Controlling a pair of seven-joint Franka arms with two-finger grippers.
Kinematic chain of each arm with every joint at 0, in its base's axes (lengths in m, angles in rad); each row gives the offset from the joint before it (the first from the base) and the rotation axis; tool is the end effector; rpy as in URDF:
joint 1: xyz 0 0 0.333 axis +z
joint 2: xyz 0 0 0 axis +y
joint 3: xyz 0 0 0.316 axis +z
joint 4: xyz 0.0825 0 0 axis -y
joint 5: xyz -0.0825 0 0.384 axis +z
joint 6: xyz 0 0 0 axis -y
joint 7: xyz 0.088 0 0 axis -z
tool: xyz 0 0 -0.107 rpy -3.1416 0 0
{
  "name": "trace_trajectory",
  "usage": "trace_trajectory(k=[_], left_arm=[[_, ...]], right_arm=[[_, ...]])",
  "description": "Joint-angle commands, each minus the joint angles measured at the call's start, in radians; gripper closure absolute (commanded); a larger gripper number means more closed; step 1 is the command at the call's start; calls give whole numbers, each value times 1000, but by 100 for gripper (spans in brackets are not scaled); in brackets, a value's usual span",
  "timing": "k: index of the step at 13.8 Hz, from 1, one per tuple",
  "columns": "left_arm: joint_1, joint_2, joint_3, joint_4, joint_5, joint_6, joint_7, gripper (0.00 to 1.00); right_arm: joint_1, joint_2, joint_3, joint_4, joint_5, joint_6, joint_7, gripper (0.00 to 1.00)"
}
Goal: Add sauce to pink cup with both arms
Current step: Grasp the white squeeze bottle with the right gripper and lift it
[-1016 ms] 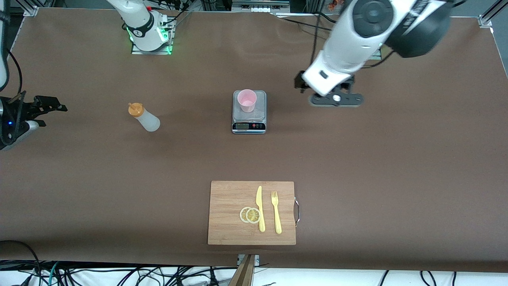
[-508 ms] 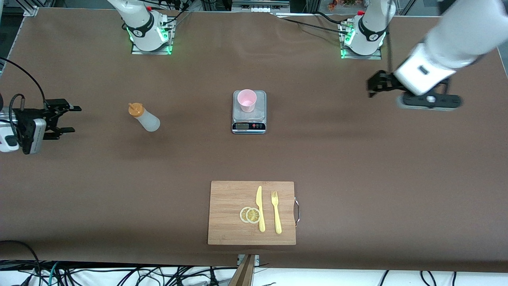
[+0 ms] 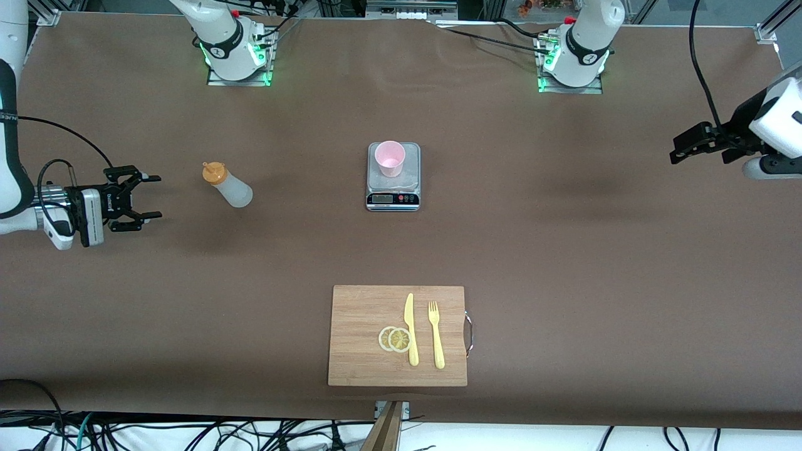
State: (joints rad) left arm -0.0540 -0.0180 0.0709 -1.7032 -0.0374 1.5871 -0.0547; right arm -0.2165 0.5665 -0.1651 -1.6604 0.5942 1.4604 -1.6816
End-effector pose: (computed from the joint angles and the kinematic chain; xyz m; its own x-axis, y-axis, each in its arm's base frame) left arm 0.5448 0.0056 0.5735 0.9924 0.0719 -0.1000 0.0755 -0.9966 0.0330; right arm 0.5787 -0.1524 0.2623 0.5389 0.7162 0.4435 0.7548 -0.1767 -0.6318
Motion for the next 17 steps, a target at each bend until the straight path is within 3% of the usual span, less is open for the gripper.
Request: trace_trajectory(k=[1, 8, 17], left_arm=[[2, -34, -3, -38, 16, 22, 18, 0], [2, -31, -5, -12, 5, 20, 27, 0], [-10, -25, -13, -4, 21, 24, 24, 0]], right_arm=[[-14, -5, 7, -74, 71, 6, -120, 0], [-37, 87, 7, -174, 205, -3, -421, 0], [-54, 141, 9, -208, 347, -58, -736, 0]])
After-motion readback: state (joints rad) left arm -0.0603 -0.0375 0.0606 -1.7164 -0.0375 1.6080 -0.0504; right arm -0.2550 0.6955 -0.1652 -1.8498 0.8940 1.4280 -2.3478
